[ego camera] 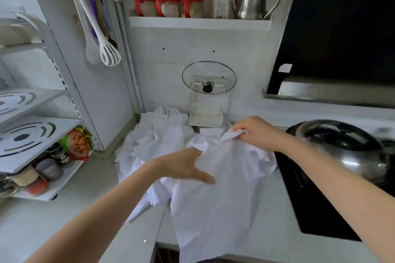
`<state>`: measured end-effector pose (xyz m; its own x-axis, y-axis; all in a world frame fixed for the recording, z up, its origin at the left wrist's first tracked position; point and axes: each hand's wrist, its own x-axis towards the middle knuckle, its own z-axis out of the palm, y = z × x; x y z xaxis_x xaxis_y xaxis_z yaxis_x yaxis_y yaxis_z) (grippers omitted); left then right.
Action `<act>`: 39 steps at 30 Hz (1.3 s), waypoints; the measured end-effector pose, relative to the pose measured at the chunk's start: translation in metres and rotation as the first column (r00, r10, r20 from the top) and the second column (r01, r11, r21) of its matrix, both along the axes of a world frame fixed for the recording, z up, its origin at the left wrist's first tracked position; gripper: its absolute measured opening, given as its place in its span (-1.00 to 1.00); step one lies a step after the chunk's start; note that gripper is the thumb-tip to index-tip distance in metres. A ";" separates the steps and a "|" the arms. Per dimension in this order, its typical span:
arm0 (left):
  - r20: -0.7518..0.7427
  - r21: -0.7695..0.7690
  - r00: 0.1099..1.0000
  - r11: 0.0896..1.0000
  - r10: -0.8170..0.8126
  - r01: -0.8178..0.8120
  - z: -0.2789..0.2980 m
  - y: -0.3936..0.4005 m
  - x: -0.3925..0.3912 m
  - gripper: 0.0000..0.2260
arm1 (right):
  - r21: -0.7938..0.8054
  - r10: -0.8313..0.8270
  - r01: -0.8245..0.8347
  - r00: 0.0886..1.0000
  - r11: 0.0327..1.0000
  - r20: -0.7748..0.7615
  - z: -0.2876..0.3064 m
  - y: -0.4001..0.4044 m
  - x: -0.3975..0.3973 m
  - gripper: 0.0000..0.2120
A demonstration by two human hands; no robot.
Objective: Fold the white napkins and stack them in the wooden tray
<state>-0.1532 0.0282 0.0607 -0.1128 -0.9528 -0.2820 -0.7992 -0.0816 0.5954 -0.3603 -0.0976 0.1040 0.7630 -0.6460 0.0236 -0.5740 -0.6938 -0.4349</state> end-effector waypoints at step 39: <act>0.614 0.301 0.687 0.690 0.388 -0.659 -0.207 0.380 0.108 -0.74 | 0.228 0.633 -0.684 0.426 0.693 -0.647 -0.257 0.243 0.263 -0.87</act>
